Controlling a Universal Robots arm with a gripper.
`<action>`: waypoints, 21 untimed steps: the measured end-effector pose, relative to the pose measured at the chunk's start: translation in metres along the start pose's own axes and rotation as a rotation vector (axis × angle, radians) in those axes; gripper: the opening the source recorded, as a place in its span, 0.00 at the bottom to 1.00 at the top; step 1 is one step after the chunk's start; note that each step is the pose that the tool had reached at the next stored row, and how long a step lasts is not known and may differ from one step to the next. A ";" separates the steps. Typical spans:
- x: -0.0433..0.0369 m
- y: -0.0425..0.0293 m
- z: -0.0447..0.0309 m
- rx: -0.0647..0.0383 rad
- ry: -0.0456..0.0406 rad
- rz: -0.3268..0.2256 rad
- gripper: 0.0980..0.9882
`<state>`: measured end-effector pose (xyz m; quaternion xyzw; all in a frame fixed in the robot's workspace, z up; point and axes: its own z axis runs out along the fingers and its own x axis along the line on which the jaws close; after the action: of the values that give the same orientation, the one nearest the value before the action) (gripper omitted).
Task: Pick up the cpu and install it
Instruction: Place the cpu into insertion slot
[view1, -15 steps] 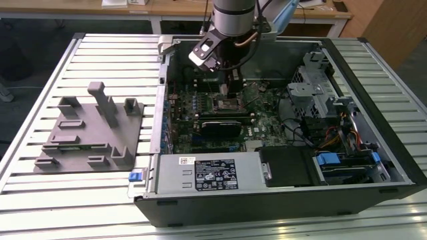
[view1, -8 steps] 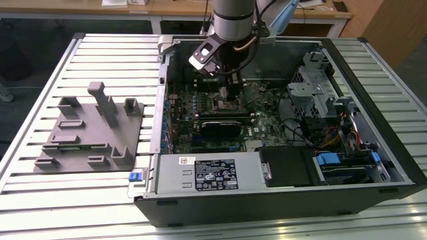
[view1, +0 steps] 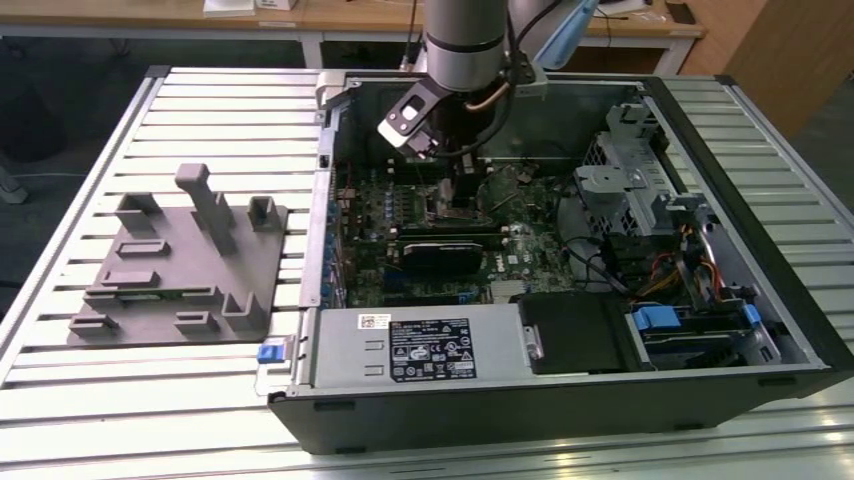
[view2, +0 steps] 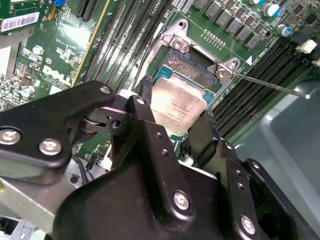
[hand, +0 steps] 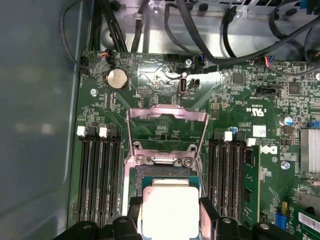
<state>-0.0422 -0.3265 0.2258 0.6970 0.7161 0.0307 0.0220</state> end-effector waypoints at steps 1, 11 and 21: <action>0.0000 -0.0001 0.0009 0.000 -0.0001 0.000 0.50; 0.0000 -0.0008 0.0102 0.000 -0.0001 0.002 0.50; -0.0001 -0.0018 0.0164 0.000 -0.0006 0.009 0.50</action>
<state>-0.0428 -0.3264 0.2093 0.7001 0.7130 0.0306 0.0221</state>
